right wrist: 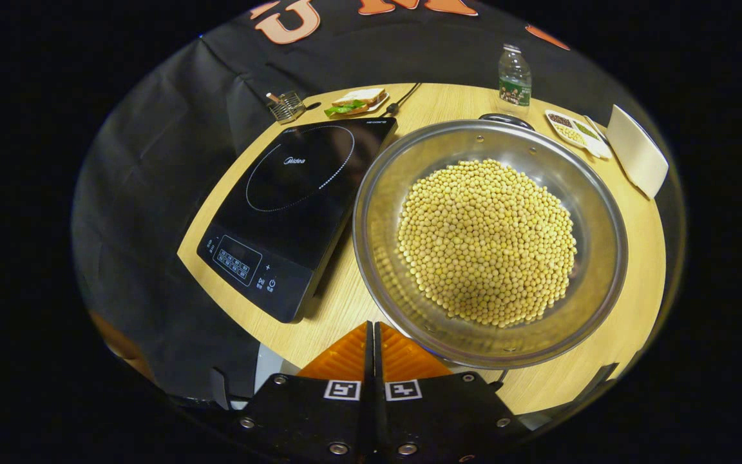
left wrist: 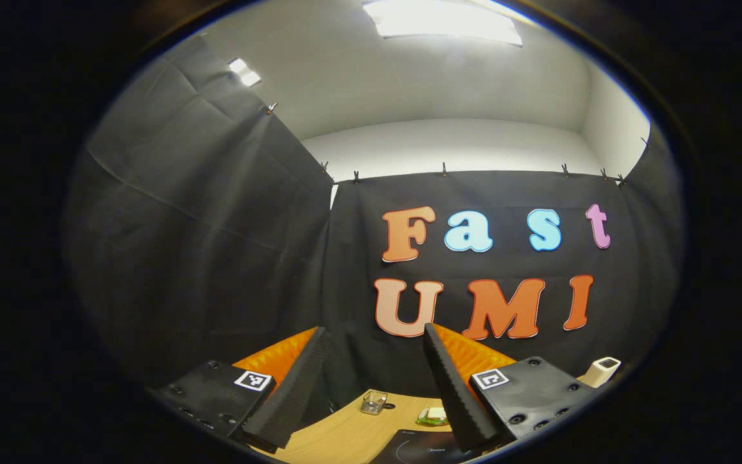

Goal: First push the handle of the pot to place it horizontally, then grasp the pot with both hands and set it on the induction cooktop.

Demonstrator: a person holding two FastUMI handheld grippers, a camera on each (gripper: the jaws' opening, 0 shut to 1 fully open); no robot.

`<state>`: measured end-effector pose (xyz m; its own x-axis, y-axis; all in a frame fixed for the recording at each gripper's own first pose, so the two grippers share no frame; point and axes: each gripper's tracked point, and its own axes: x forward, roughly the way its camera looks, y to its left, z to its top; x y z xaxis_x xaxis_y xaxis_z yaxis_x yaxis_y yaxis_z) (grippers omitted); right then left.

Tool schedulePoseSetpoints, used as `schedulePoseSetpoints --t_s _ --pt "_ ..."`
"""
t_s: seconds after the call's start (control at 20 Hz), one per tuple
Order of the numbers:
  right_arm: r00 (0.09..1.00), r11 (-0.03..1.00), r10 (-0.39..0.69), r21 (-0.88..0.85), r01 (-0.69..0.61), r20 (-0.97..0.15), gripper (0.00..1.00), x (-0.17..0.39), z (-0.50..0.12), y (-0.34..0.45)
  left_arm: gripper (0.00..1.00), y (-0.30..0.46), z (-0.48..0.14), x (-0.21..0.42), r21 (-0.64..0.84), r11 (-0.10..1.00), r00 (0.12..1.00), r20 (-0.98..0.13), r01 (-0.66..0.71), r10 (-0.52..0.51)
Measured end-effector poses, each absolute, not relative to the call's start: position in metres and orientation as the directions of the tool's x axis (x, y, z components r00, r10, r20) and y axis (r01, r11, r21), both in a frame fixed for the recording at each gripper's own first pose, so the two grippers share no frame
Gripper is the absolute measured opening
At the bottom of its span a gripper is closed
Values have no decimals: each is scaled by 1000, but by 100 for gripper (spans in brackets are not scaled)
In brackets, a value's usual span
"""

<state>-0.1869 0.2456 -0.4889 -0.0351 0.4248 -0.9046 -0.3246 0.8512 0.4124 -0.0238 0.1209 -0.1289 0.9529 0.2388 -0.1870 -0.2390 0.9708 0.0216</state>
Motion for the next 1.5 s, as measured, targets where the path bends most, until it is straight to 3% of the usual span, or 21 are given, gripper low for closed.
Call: schedulePoseSetpoints --t_s 0.3,0.9,1.25,1.5 --pt "-33 866 438 431 -253 -899 0 -185 -493 221 98 105 -127 -23 4 978 959 -198 -208 204" --pt "44 944 287 275 -181 -957 0 -161 -506 120 96 83 -123 -21 -36 985 966 -203 -171 161" --pt "34 957 273 268 -107 -961 0 -148 -517 88 97 69 -127 -19 -32 988 966 -214 -152 142" --pt "61 977 198 192 -93 -978 0 -126 -528 57 97 61 -133 -13 -25 990 965 -227 -137 128"
